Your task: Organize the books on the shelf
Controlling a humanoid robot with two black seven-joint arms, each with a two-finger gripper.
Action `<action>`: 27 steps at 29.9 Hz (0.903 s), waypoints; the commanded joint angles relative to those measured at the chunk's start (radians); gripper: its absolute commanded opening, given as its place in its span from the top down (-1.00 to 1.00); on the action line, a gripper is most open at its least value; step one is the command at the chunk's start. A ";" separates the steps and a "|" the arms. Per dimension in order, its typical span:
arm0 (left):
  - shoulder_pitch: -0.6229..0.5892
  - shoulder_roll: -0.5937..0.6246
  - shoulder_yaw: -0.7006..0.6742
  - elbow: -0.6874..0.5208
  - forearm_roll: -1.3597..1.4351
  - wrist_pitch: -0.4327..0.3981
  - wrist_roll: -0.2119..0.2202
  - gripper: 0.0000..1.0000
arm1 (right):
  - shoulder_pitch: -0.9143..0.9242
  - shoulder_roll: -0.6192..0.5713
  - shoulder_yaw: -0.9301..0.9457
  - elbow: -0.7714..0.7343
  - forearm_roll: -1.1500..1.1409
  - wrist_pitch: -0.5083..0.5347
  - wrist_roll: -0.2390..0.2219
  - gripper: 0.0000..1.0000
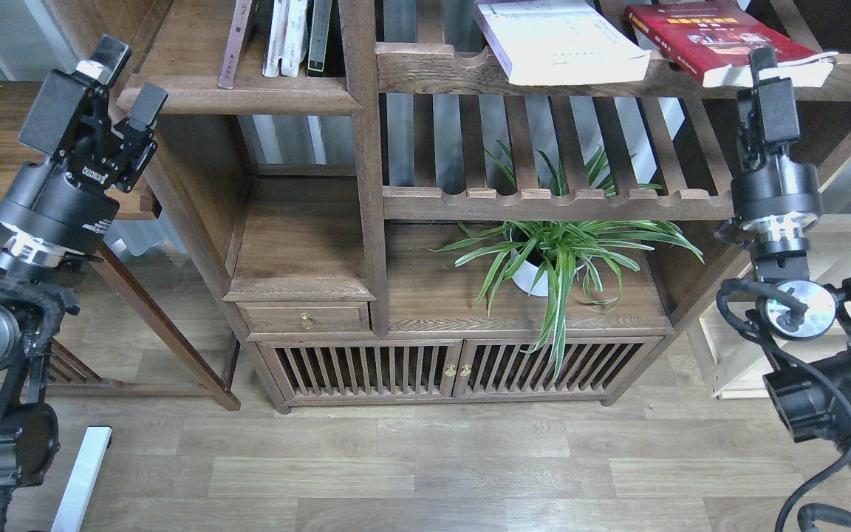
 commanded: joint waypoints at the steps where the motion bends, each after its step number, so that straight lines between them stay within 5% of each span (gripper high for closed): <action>1: 0.000 0.000 0.001 -0.001 0.000 0.000 0.000 -0.99 | 0.026 -0.001 -0.001 -0.019 -0.001 -0.018 0.000 -0.99; 9: -0.001 0.003 0.001 -0.005 0.000 0.000 0.000 -0.99 | 0.083 0.013 -0.005 -0.034 0.002 -0.197 -0.017 -0.99; 16: 0.002 0.004 -0.005 -0.009 0.000 -0.002 0.000 -0.99 | 0.231 0.037 -0.032 -0.126 0.020 -0.363 -0.101 -0.91; 18: 0.005 0.004 -0.008 -0.009 0.000 -0.002 0.000 -0.99 | 0.242 0.050 -0.027 -0.128 0.029 -0.361 -0.113 -0.54; 23: 0.005 0.010 -0.011 -0.012 -0.002 -0.003 0.000 -0.99 | 0.230 0.082 0.034 -0.117 0.095 -0.262 -0.107 0.90; 27: 0.005 0.010 -0.011 -0.014 -0.002 -0.003 0.000 -0.99 | 0.156 0.073 0.039 -0.045 0.100 -0.228 -0.114 0.95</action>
